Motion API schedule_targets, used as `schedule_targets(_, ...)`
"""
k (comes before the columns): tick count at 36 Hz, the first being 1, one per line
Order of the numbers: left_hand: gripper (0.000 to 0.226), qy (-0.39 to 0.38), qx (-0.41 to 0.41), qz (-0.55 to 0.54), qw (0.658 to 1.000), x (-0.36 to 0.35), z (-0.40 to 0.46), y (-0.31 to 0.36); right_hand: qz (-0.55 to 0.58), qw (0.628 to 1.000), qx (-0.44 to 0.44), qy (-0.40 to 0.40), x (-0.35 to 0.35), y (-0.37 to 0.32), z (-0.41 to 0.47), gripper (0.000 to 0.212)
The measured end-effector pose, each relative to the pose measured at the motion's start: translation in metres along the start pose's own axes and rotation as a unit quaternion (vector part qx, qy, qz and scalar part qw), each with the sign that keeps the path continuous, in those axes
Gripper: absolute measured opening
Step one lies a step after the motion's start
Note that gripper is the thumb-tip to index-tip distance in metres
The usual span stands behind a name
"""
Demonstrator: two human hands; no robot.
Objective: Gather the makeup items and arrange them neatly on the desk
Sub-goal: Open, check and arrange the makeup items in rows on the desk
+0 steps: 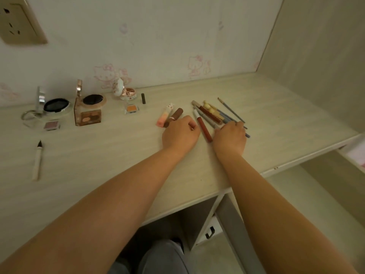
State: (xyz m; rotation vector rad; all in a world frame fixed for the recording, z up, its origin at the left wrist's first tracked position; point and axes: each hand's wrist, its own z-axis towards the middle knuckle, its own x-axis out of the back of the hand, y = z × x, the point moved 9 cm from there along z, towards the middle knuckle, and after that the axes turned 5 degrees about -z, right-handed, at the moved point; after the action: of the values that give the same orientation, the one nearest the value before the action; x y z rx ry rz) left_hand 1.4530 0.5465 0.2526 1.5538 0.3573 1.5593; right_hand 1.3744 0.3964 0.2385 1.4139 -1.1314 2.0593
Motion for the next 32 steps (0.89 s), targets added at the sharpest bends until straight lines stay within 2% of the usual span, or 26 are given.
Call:
schedule_targets(5, 0.012, 0.036, 0.021, -0.047, 0.998, 0.015, -0.003, -0.007, 0.098, 0.995, -0.022, -0.002, 0.005, 0.004, -0.004, 0.036)
schedule_targets(8, 0.015, 0.072, 0.009, -0.071, 0.995, 0.033, -0.005, -0.006, 0.201, 0.979, -0.023, -0.004, 0.011, 0.001, -0.015, 0.025)
schedule_targets(10, 0.016, 0.082, 0.004, -0.101, 0.991, 0.042, -0.006, -0.006, 0.234, 0.972, 0.010, -0.003, 0.018, -0.012, -0.028, 0.016)
schedule_targets(15, 0.023, 0.117, 0.010, -0.198, 0.973, 0.072, -0.021, -0.013, 0.292, 0.951, 0.101, -0.013, 0.030, -0.061, -0.069, 0.013)
schedule_targets(23, 0.023, 0.134, 0.099, -0.343, 0.924, 0.124, -0.052, -0.067, 0.290, 0.932, 0.186, -0.111, 0.007, -0.127, -0.128, 0.014)
schedule_targets(27, 0.024, 0.090, 0.139, -0.314, 0.935, 0.146, -0.066, -0.095, 0.329, 0.902, 0.186, -0.208, -0.007, -0.152, -0.149, 0.013)
schedule_targets(32, 0.028, -0.046, 0.116, -0.193, 0.973, 0.161, -0.090, -0.102, 0.413, 0.852, 0.116, -0.299, -0.012, -0.179, -0.154, 0.024)
